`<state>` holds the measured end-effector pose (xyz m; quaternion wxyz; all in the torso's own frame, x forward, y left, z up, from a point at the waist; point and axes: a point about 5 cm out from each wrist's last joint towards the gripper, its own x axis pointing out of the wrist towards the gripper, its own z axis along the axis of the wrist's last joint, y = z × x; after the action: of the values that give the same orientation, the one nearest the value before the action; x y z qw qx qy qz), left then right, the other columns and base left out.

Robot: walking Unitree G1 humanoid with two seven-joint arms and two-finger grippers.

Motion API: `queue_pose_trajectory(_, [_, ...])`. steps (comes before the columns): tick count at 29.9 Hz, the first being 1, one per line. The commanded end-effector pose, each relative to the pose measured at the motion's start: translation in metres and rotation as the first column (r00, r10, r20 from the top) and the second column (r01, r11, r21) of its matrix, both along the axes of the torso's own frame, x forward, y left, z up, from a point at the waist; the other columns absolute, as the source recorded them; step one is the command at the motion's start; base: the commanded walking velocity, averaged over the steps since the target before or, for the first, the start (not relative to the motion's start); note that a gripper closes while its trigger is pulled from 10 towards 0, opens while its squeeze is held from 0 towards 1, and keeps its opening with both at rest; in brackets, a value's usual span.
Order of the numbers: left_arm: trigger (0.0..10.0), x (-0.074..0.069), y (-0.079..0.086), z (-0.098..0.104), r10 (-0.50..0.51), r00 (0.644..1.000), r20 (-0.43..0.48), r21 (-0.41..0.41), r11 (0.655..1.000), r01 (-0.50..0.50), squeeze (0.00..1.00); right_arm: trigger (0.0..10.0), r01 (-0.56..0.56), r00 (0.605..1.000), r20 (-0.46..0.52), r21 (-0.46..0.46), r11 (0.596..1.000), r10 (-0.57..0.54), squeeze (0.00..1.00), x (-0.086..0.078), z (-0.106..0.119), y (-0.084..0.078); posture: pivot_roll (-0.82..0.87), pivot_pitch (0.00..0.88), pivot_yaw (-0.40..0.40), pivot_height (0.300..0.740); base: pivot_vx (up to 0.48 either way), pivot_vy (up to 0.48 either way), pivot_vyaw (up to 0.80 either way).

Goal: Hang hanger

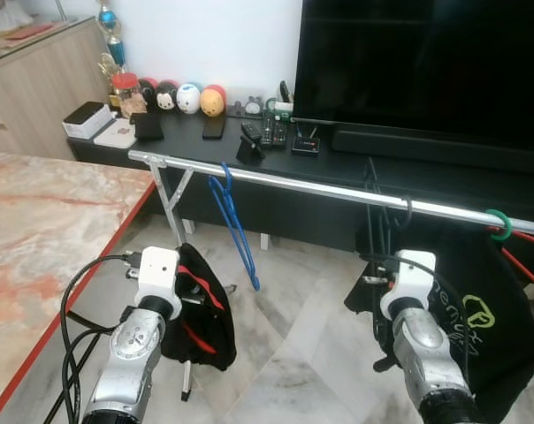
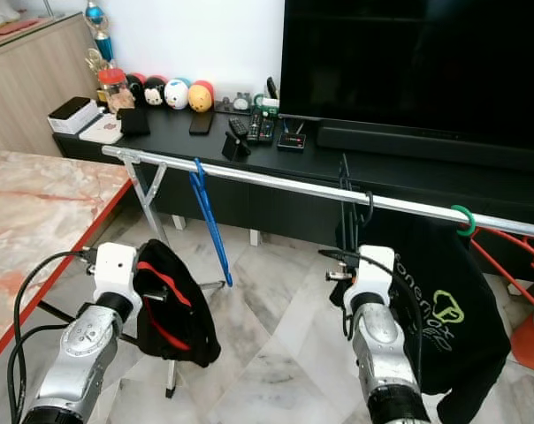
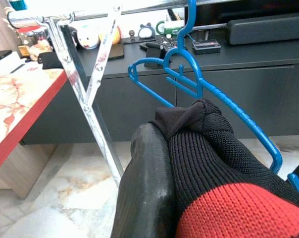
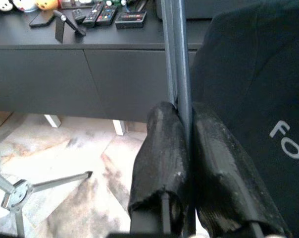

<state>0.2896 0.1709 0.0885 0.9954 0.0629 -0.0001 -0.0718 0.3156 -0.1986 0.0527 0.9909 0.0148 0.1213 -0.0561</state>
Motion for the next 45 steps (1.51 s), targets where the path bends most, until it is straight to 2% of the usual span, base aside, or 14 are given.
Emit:
queue_pose_trajectory(1, [10.0,0.000,0.002,0.006,-0.002,1.000,0.022,0.015,1.000,0.002,0.00,10.0,0.034,0.999,-0.032,-0.012,0.999,-0.035,0.00,0.005,0.002,-0.005,0.00,0.024,0.014,0.740,0.000,0.000,0.00])
queue_pose_trajectory(5, [10.0,0.000,0.003,0.006,-0.007,1.000,0.019,0.019,1.000,0.007,0.00,10.0,0.046,0.995,-0.088,-0.031,0.998,-0.049,0.00,0.014,0.004,-0.006,0.00,0.027,0.013,0.740,0.000,0.000,0.00])
queue_pose_trajectory(12, [10.0,0.000,0.003,0.006,-0.006,1.000,0.018,0.020,1.000,0.006,0.00,10.0,0.037,0.993,-0.110,-0.041,0.998,-0.042,0.00,0.023,0.008,-0.002,0.01,0.034,0.014,0.740,0.000,0.000,0.00])
queue_pose_trajectory(17, [10.0,-0.001,0.004,0.006,-0.006,1.000,0.015,0.024,1.000,0.005,0.00,10.0,0.061,0.991,-0.119,0.002,0.998,-0.060,0.00,0.029,0.011,-0.001,0.01,0.036,0.017,0.740,0.000,0.000,0.00])
queue_pose_trajectory(27, [10.0,-0.001,0.003,0.005,-0.016,1.000,0.007,0.026,1.000,0.016,0.00,10.0,0.102,0.969,-0.228,0.041,0.994,-0.090,0.00,0.022,-0.005,-0.002,0.01,0.039,0.020,0.740,0.000,0.000,0.00])
queue_pose_trajectory(33, [10.0,-0.002,0.002,0.004,-0.026,1.000,0.003,0.036,0.999,0.026,0.00,10.0,0.102,0.975,-0.202,0.064,0.993,-0.087,0.00,0.020,-0.005,-0.002,0.01,0.041,0.023,0.740,0.000,0.000,0.00])
queue_pose_trajectory(34, [10.0,-0.002,0.002,0.004,-0.026,1.000,0.002,0.036,0.999,0.026,0.00,10.0,0.095,0.979,-0.186,0.066,0.993,-0.081,0.25,0.021,-0.003,-0.001,0.01,0.042,0.023,0.740,0.000,0.000,0.00])
queue_pose_trajectory(35, [10.0,-0.002,0.002,0.004,-0.026,1.000,0.002,0.036,0.999,0.026,0.00,10.0,0.095,0.979,-0.186,0.066,0.993,-0.081,0.25,0.021,-0.003,-0.001,0.01,0.042,0.023,0.740,0.000,0.000,0.00])
queue_pose_trajectory(36, [10.0,-0.002,0.001,0.004,-0.026,1.000,0.001,0.036,0.999,0.026,0.00,10.0,0.087,0.984,-0.162,0.075,0.993,-0.074,1.00,0.021,-0.001,0.000,0.01,0.042,0.023,0.740,0.000,0.000,0.00])
queue_pose_trajectory(39, [10.0,-0.001,0.001,0.003,-0.027,1.000,0.000,0.036,0.999,0.027,0.00,10.0,0.070,0.988,-0.141,0.039,0.997,-0.064,1.00,0.022,0.001,0.000,0.01,0.042,0.023,0.740,0.000,0.000,0.00])
queue_pose_trajectory(45, [10.0,-0.002,0.001,0.003,-0.026,1.000,0.000,0.036,0.999,0.026,0.00,10.0,0.060,0.996,-0.064,0.048,0.997,-0.056,1.00,0.023,0.008,0.003,0.01,0.039,0.022,0.740,0.000,0.000,0.00])
